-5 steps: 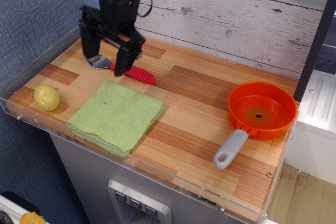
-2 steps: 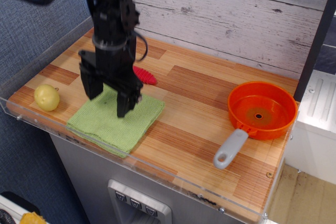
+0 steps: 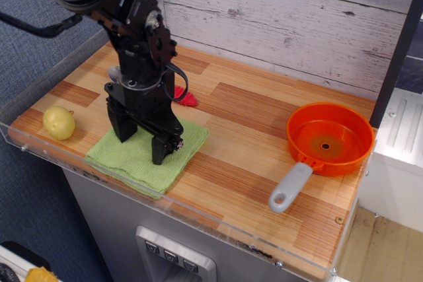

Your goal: Place the napkin to the right of the spoon.

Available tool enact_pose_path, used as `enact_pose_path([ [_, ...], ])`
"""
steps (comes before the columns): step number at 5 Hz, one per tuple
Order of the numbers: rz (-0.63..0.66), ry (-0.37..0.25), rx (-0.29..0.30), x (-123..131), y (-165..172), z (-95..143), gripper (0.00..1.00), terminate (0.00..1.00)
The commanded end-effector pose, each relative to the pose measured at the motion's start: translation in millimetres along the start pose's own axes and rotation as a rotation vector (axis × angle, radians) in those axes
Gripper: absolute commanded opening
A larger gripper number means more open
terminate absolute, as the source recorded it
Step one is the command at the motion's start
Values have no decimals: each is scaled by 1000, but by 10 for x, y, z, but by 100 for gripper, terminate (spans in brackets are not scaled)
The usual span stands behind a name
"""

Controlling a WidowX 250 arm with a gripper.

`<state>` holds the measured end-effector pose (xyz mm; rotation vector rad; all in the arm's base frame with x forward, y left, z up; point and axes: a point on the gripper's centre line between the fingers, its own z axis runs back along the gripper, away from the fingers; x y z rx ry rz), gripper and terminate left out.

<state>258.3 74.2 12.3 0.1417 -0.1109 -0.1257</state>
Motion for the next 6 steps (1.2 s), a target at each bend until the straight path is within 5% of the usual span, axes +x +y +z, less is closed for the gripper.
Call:
enact_pose_path([
  [1,-23,-54,-34,105,-103,55,100,0],
  [5,-25,3,-51,459,-577,114,100,0],
  [6,-24,-21,-77,560,-606,82,100,0],
])
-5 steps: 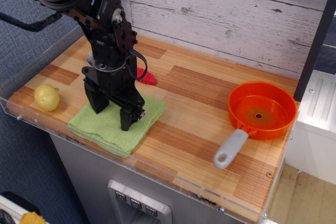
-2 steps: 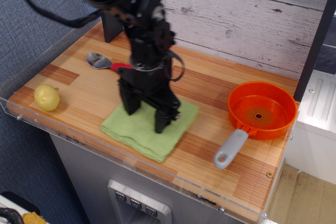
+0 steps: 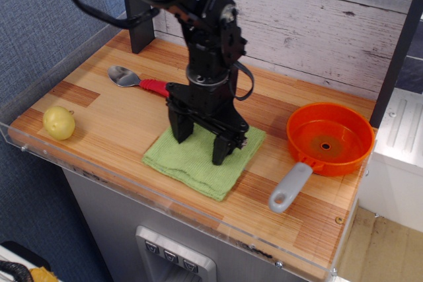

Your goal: Place the napkin to the right of the spoon.

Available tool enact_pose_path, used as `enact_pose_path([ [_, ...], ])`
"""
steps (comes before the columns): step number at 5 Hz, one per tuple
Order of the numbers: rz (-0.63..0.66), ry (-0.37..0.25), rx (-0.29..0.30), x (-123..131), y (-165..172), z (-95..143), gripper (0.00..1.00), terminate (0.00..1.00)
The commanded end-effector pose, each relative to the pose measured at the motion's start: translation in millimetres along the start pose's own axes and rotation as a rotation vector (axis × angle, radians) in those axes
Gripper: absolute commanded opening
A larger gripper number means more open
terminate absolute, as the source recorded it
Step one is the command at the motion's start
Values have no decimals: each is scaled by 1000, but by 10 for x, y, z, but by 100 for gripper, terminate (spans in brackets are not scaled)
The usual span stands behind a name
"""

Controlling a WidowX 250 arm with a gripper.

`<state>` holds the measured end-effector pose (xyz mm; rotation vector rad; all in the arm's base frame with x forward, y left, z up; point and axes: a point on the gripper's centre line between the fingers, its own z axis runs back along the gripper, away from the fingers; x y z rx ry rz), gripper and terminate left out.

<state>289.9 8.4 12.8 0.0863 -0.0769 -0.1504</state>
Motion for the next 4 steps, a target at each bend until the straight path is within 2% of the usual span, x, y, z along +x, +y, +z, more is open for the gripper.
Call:
enact_pose_path([
  [1,-28,-68,-30,289,12,22,100,0],
  [4,-20,-115,-47,630,111,-4,100,0],
])
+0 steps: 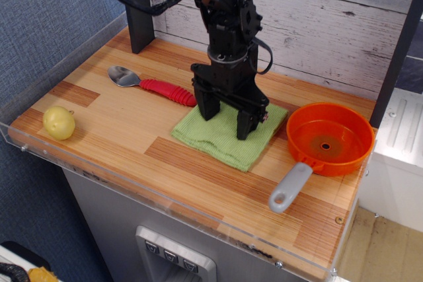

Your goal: Place the napkin to the right of the spoon.

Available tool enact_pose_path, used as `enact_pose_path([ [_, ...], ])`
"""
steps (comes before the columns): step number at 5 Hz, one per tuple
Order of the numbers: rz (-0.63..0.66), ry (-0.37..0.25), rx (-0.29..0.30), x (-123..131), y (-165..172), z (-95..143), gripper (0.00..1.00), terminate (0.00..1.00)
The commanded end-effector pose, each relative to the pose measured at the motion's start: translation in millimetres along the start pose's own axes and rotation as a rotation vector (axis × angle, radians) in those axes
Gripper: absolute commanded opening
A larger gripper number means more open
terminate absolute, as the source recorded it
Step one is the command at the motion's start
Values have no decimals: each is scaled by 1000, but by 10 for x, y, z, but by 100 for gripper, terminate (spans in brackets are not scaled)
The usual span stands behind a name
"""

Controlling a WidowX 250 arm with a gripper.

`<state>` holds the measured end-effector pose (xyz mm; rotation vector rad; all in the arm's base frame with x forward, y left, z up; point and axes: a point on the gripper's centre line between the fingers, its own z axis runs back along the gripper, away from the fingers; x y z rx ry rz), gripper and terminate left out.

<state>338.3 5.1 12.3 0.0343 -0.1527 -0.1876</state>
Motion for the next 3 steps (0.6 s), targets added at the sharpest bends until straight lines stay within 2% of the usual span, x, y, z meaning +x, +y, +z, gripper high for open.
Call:
enact_pose_path([
  [1,18,-57,-9,304,55,0,100,0],
  [3,33,-61,-20,492,112,-4,100,0],
])
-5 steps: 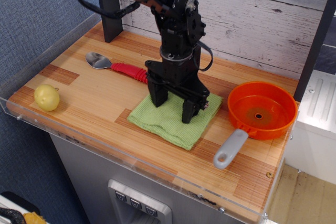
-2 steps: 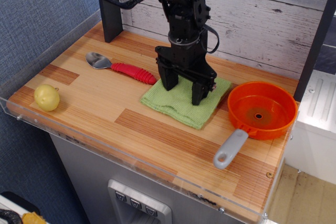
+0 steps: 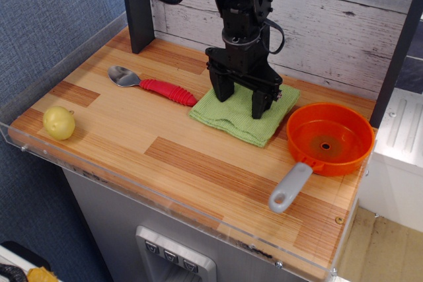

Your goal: Place the napkin to the right of the spoon.

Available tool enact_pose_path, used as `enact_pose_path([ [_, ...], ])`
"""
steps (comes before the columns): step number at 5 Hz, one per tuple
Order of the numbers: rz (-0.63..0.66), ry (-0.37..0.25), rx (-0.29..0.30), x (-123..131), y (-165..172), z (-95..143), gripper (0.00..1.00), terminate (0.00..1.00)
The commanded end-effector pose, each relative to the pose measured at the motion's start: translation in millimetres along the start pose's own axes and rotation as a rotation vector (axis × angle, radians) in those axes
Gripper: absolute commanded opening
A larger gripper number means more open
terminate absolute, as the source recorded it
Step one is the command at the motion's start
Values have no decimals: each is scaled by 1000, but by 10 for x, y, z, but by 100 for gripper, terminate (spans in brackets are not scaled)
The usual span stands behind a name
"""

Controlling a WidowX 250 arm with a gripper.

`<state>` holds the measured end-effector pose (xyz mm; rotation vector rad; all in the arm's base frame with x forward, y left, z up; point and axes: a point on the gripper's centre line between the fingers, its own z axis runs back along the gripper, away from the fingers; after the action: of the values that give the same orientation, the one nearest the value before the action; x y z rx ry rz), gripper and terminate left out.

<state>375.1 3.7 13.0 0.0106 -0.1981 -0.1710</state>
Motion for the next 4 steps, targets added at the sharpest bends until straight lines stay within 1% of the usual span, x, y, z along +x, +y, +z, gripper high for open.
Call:
enact_pose_path([
  [1,10,-28,-4,199,40,66,100,0],
  [2,-4,-30,11,225,33,157,100,0],
  [3,3,-43,39,291,65,353,100,0],
  [4,14,-85,70,391,148,594,100,0],
])
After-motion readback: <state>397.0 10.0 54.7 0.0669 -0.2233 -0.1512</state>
